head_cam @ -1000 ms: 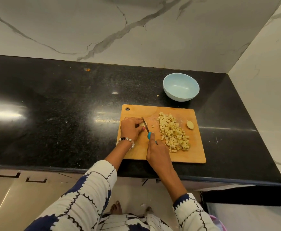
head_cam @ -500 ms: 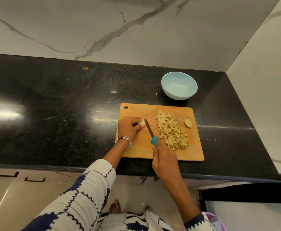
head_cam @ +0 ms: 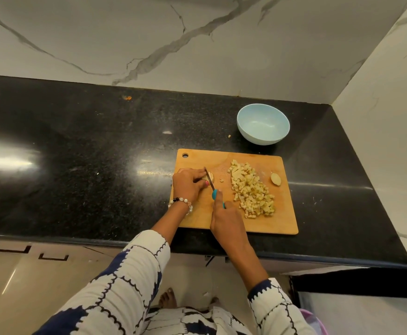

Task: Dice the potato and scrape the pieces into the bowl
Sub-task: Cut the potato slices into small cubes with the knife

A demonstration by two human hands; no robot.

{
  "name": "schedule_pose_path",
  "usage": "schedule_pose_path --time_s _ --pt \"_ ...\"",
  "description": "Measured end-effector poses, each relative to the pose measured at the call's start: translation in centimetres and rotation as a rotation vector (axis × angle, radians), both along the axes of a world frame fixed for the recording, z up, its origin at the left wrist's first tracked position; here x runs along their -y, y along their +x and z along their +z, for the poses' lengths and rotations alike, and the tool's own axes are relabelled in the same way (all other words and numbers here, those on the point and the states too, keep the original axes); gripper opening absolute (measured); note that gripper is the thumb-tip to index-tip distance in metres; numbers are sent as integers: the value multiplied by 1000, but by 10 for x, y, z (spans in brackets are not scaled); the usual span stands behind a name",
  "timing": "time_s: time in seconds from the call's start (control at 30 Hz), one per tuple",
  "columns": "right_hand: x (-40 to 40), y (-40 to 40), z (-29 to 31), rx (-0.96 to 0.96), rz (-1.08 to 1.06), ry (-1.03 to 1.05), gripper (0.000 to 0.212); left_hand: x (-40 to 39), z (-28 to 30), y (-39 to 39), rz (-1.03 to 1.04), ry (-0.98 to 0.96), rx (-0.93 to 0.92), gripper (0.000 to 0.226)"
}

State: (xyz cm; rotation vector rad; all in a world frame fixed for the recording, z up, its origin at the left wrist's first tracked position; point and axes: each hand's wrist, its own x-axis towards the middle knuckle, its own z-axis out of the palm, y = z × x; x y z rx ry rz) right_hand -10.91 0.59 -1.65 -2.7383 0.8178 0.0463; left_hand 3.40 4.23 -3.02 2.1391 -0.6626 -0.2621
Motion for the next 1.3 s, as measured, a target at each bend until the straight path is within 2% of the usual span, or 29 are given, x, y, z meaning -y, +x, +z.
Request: schedule_pose_path --time_s 0.17,0.3,0.47,0.9,1.1,1.17,1.3 --pt "-16 -30 2 -33 -28 92 68 1 -1 0 9 -3 0 32" --pt "-18 -52 8 44 -41 139 60 1 1 -1 15 -8 -22 32" --pt "-2 -24 14 168 -41 75 52 -3 0 1 63 -7 -100 37" --pt "-2 3 8 -9 1 7 58 -2 -6 2 64 -1 -4 29" --pt "-18 -34 9 -131 16 85 67 -1 -6 2 88 -16 -26 30" --pt "-22 -47 11 -104 16 103 63 -2 -5 2 92 -17 -38 31" --pt "-8 -39 17 103 -32 108 54 -3 -5 2 96 -25 -70 32"
